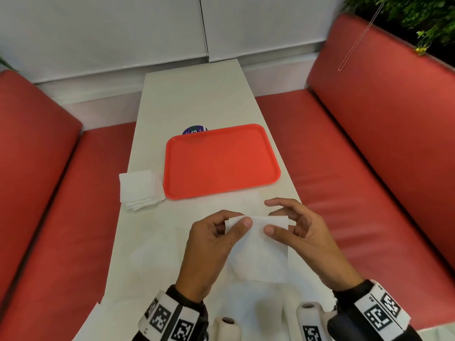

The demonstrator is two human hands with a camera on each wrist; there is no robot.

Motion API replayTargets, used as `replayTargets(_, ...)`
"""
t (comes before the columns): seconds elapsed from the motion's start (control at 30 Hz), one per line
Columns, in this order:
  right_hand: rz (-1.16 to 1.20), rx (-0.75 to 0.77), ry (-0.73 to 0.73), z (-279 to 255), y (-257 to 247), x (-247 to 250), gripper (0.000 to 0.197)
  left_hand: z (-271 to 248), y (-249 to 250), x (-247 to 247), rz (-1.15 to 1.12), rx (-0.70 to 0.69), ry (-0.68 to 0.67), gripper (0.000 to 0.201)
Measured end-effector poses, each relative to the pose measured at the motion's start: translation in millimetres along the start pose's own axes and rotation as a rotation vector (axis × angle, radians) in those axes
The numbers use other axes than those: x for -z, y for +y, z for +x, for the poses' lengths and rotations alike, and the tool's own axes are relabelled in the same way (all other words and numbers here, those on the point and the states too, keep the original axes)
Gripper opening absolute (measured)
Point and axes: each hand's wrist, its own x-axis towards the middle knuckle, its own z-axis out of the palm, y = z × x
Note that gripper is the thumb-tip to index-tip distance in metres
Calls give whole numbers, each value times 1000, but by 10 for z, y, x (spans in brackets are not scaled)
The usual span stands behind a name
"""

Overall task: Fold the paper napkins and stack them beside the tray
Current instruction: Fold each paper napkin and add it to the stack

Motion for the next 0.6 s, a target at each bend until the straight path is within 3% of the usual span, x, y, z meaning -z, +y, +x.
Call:
replayTargets(0.1,-126,-7,8,49,13,-102,21,-30,-37,64,83,-86,-20,9)
replayTargets(0.2,-107,-47,-60,100,16,-192,9,-49,-77,187,78,-57,-23,11)
replayTargets(0.43,3,-169,-16,303,119,-478,20,-23,-187,852,-21,72,70,15)
replayTargets(0.53,25,-281,-140,361,231,-817,30,48,-268,1088,-26,125,107,17)
replayTargets(0.6,-23,-284,-131,446,315,-1063,15,119,-319,1272,-65,174,137,24)
